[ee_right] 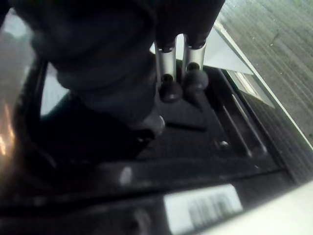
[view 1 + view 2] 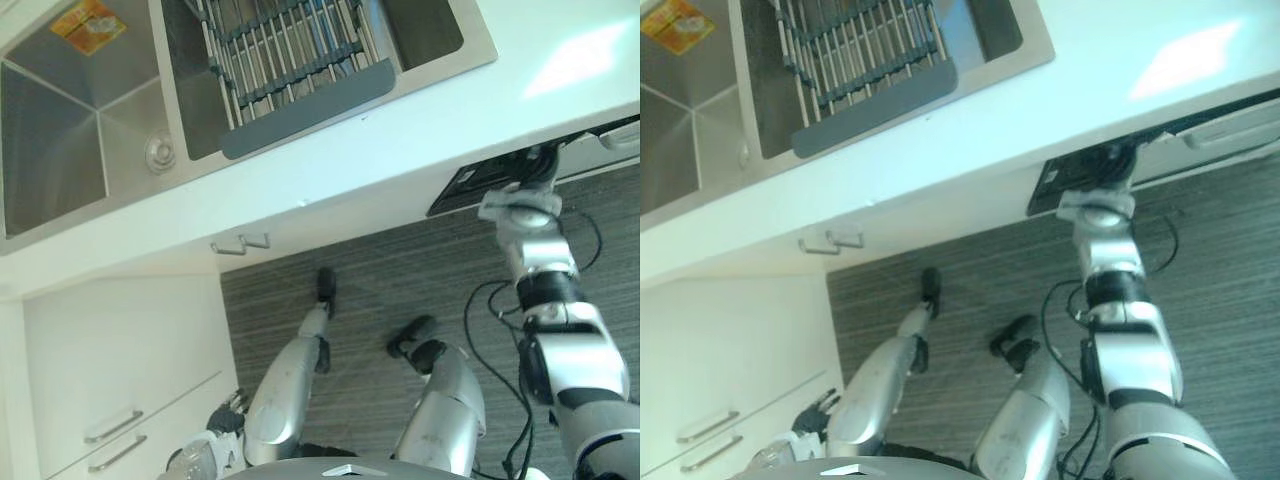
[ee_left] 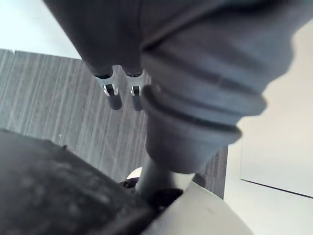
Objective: Walk over to the sink, pick up the cup, carry it to the dishwasher, place the cup inside the dishwasher, then close the dishwasher door
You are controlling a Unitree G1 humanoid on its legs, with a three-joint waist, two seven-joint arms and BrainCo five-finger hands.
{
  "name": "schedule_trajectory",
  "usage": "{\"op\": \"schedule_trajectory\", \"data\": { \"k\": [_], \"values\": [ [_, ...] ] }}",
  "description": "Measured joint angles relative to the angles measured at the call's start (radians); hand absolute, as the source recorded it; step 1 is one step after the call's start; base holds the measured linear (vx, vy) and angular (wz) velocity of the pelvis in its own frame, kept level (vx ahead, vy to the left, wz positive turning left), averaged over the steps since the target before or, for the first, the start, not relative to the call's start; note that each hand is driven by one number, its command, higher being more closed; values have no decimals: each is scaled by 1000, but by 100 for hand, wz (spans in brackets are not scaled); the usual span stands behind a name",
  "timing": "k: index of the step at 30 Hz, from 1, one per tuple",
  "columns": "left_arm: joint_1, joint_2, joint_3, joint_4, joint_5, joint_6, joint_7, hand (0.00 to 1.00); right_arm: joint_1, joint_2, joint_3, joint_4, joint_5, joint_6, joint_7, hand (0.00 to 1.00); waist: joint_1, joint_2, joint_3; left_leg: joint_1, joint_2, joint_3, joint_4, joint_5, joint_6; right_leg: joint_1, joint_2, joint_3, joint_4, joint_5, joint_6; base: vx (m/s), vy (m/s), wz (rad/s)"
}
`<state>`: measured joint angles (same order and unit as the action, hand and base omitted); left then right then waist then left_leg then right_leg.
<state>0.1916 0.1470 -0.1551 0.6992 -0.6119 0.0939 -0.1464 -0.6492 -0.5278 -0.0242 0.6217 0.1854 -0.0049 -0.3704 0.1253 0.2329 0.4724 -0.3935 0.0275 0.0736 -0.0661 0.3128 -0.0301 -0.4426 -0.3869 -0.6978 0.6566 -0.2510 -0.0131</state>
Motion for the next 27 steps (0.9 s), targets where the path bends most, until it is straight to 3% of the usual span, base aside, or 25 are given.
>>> {"op": "schedule_trajectory", "data": {
  "k": [5,8,13,18,20,21,22,23,24,25,27],
  "values": [
    [30,6,78,-10,-35,25,-59,0,374,250,-18,-80,-40,-76,-5,0,-29,-66,44,100,4,30,-10,-30,0,98,31,22,-61,14,22,34,-70,-17],
    [35,2,140,44,-35,32,-113,0,584,350,-17,-90,-73,-90,-4,0,-48,-110,34,170,14,67,-10,-67,-3,166,65,52,-131,46,35,64,3,-41],
    [36,-3,215,206,-35,64,-152,0,708,424,-49,168,78,-95,112,0,-73,-208,-115,309,23,151,-10,-140,-4,276,110,131,-239,77,69,100,32,-55],
    [36,-17,276,303,-35,126,-153,0,737,436,-150,343,180,-54,177,0,-97,-233,-216,399,-6,156,-17,-195,1,372,80,121,-257,61,103,83,53,-2],
    [38,-15,283,319,-34,138,-146,0,755,438,-182,357,182,-32,202,0,-102,-248,-236,416,-29,137,-18,-209,5,402,57,111,-246,52,130,70,66,35],
    [37,-16,292,324,-34,138,-146,0,762,437,-213,379,180,-11,222,0,-100,-254,-249,424,-46,111,-20,-221,14,417,37,119,-214,54,163,106,47,54],
    [37,-20,292,346,-33,138,-134,0,767,438,-259,386,182,15,241,0,-107,-241,-254,434,-46,67,-19,-226,19,417,38,198,-161,88,205,124,52,67],
    [33,-23,290,355,-33,138,-124,0,768,437,-276,387,182,29,248,0,-118,-234,-257,437,-43,42,-19,-228,23,407,44,237,-124,115,212,162,61,91],
    [26,-25,290,356,-34,140,-116,0,765,436,-298,390,182,47,263,0,-130,-216,-259,453,-32,3,-19,-226,25,378,50,283,-55,143,194,187,21,104],
    [26,-24,290,351,-34,149,-116,0,765,439,-321,405,184,65,280,0,-130,-209,-253,456,-5,-52,-18,-225,28,373,118,370,-119,68,151,167,-12,106],
    [26,-6,290,350,-31,162,-128,0,775,452,-334,430,184,97,311,0,-135,-228,-257,437,6,-139,-19,-225,27,361,210,480,-212,49,145,76,-83,100]
  ]
}}
